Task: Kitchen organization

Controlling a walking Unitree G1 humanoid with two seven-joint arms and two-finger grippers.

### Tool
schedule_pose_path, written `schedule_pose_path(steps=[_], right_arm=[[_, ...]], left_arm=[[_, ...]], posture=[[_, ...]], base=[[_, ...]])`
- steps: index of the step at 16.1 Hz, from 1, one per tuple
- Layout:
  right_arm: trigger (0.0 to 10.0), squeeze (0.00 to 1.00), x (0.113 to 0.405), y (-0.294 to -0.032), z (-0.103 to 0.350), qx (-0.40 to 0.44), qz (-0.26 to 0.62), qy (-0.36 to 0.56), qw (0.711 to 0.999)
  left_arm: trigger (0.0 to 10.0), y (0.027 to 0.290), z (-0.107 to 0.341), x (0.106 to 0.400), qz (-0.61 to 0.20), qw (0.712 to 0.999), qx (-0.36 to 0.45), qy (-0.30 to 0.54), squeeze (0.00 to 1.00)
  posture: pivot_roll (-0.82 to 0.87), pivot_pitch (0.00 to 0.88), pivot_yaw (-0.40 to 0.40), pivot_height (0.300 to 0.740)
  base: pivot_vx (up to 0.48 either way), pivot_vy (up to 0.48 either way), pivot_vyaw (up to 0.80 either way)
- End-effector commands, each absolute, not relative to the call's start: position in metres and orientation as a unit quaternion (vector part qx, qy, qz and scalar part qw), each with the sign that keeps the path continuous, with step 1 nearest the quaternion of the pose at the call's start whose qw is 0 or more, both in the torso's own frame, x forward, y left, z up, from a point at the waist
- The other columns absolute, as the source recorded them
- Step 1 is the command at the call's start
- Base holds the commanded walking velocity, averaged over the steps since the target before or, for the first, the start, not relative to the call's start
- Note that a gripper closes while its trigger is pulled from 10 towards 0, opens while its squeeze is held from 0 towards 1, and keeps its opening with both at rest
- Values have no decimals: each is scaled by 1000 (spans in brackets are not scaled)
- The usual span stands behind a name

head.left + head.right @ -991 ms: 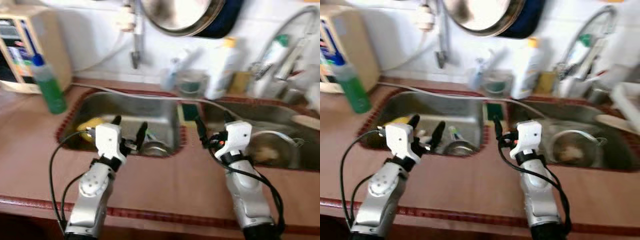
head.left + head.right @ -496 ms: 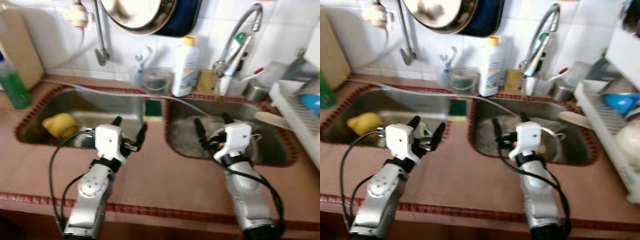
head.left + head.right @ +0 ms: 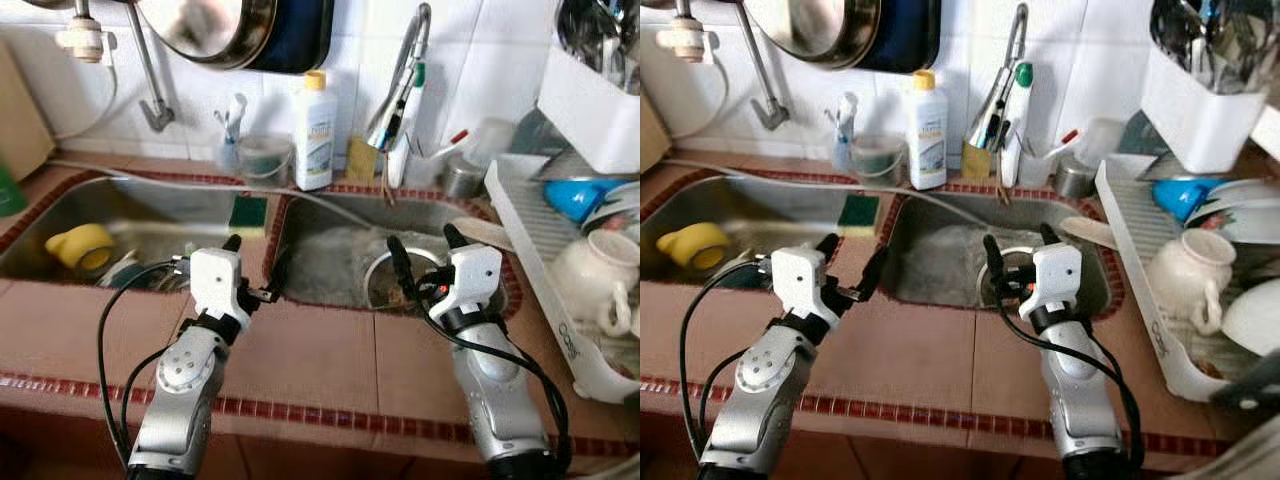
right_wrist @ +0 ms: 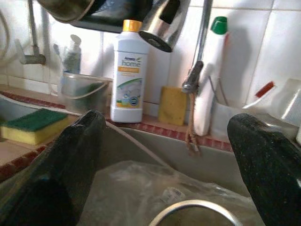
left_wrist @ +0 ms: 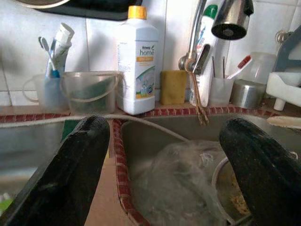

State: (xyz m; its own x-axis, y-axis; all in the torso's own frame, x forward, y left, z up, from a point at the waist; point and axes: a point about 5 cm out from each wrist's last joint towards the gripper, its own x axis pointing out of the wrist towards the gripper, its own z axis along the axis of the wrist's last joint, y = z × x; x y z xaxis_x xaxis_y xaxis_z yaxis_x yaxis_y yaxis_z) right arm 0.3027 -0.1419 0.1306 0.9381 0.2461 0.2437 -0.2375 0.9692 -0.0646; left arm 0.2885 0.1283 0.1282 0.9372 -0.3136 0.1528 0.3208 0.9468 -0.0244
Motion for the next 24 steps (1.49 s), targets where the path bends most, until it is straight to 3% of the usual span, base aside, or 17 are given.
schedule_pose_path(steps=[1,13,24], right_arm=[[10000,0,303,-137,133,-13,128,-128,983],[10000,0,304,-135,131,-11,129,-120,984],[10000,0,304,-132,131,-11,136,-119,984]], left_arm=[[10000,130,128,289,-164,984,-19,-68,0],[10000,134,125,287,-156,987,-15,-45,0],[10000,134,126,287,-157,987,-13,-42,0]], posture=[[-105,0,-10,740],[-90,24,-17,740],[-89,27,-17,740]], base=[[0,0,0],[0,0,0],[-288,0,0]])
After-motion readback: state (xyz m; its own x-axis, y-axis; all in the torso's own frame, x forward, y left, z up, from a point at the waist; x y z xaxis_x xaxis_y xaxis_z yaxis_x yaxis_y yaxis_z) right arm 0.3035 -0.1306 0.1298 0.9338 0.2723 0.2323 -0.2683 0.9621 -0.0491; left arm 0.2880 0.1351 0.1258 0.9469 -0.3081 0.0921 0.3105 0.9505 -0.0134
